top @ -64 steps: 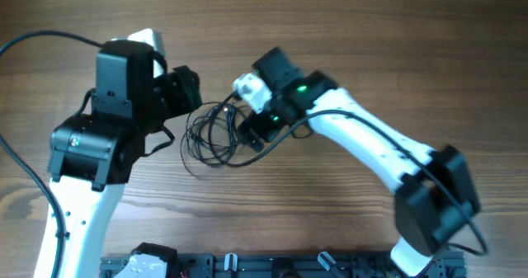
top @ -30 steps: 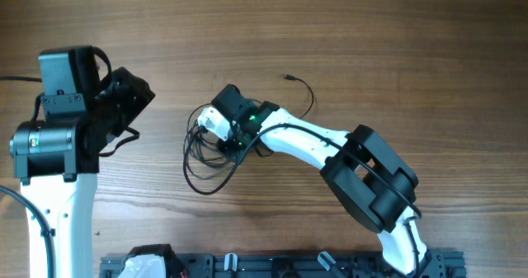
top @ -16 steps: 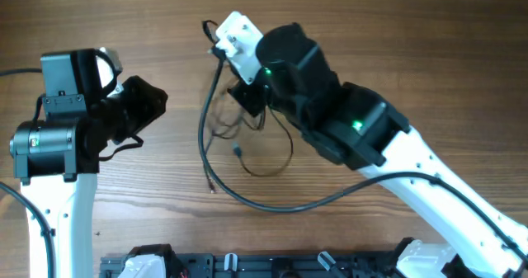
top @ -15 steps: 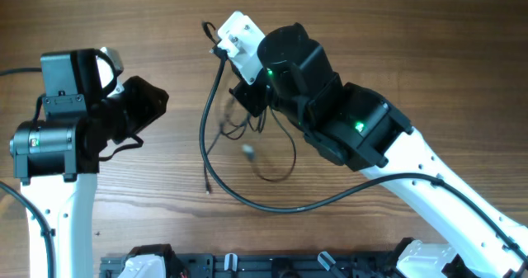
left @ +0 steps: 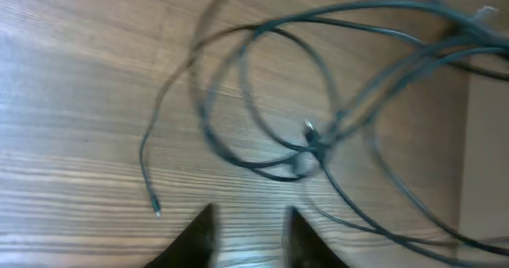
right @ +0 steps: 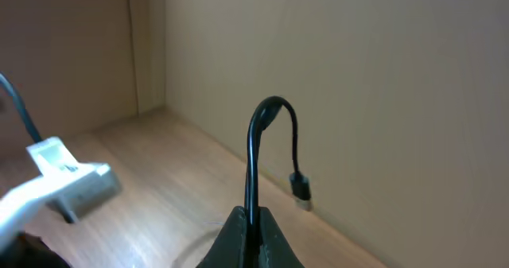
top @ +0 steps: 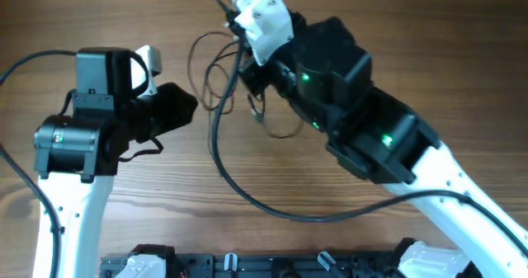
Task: Untangle cables
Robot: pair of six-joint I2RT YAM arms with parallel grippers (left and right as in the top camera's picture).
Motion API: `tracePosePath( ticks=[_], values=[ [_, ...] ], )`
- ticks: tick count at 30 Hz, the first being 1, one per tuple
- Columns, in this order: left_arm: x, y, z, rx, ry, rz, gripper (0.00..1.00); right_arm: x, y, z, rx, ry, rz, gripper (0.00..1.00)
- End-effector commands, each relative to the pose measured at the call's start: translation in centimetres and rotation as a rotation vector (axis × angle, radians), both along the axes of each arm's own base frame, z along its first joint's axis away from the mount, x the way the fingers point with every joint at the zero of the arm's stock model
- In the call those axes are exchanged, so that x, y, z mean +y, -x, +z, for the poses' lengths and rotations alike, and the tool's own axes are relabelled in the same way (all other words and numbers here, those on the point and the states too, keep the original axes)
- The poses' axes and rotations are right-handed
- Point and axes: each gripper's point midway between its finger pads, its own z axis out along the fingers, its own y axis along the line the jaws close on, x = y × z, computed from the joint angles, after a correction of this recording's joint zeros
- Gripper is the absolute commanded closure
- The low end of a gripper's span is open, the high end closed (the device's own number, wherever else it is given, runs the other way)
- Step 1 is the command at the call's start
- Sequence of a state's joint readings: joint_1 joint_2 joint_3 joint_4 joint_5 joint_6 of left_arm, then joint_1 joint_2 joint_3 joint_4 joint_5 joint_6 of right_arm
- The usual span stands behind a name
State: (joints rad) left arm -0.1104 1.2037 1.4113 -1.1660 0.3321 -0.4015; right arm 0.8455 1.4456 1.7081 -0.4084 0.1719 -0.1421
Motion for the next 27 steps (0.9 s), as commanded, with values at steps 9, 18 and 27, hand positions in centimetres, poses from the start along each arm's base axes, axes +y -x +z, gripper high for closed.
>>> tracePosePath(
  ticks=[9,18,27],
  values=[
    [-3.9,-3.6,-1.3,-0.022,0.011,-0.116,0.38,-1.8,1.8,3.2,-0.041,-0.066,0.012,0.96],
    [-6.4,-4.4,-3.2,0.019,0.009,-0.17,0.39,-2.1,2.1,3.6,-0.047,-0.072,0.011,0.96],
    [-10.3,-5.2,-8.7,0.152,-0.02,-0.259,0.42,-2.3,2.2,3.8,-0.052,-0.076,0.011,0.96]
  ],
)
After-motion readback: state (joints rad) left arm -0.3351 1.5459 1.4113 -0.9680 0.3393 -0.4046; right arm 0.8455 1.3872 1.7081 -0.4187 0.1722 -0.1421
